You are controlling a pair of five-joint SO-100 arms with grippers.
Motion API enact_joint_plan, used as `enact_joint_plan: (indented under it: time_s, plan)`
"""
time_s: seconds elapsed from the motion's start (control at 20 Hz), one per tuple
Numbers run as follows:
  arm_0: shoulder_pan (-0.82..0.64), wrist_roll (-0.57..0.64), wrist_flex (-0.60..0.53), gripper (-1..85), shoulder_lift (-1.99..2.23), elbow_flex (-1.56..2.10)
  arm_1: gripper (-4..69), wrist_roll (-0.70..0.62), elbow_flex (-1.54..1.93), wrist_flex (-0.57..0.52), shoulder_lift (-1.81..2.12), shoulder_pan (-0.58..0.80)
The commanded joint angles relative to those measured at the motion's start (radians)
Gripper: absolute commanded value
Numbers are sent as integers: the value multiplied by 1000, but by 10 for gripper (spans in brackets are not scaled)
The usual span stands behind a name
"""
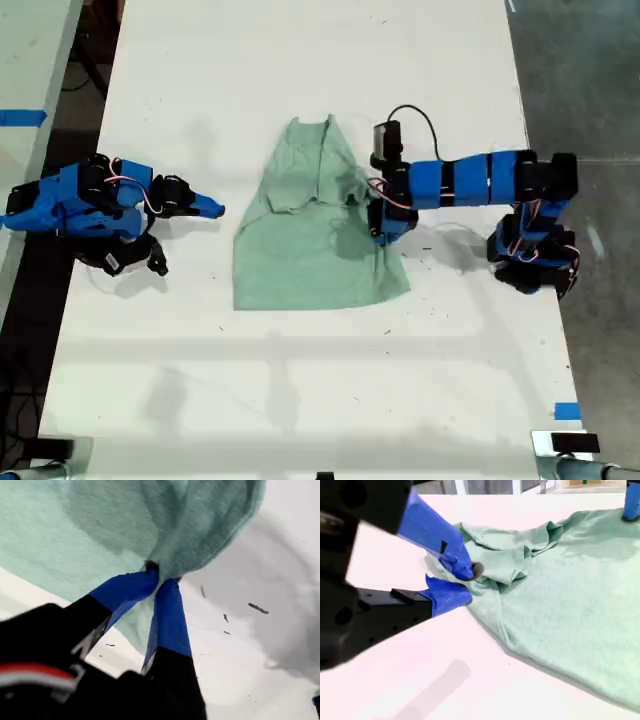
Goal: Fold t shirt
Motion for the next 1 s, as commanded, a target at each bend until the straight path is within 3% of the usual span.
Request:
enact_joint_plan:
  time_s: [0.0,0.25,0.5,0.7,0.75,0.8,0.9,0.95]
  plan:
    - [11,-9,-2,26,8,3,12,-48,-241,75,-35,-21]
    - [11,-9,-2,26,8,3,12,-140,-472,29,-167,-57]
    - [11,-9,0,26,8,3,12,-255,-476,-232,-290,-67]
    - [11,-9,0,26,8,2,26,-310,-506,-347,-373,-91]
    - [11,-9,0,26,8,2,167,-313,-505,-362,-379,-97]
    - [11,-9,0,26,8,2,230,-311,-502,-374,-382,-103]
    - [11,-9,0,26,8,2,304,-322,-506,-371,-374,-110]
    - [11,-9,0,26,8,2,308,-327,-512,-359,-359,-112]
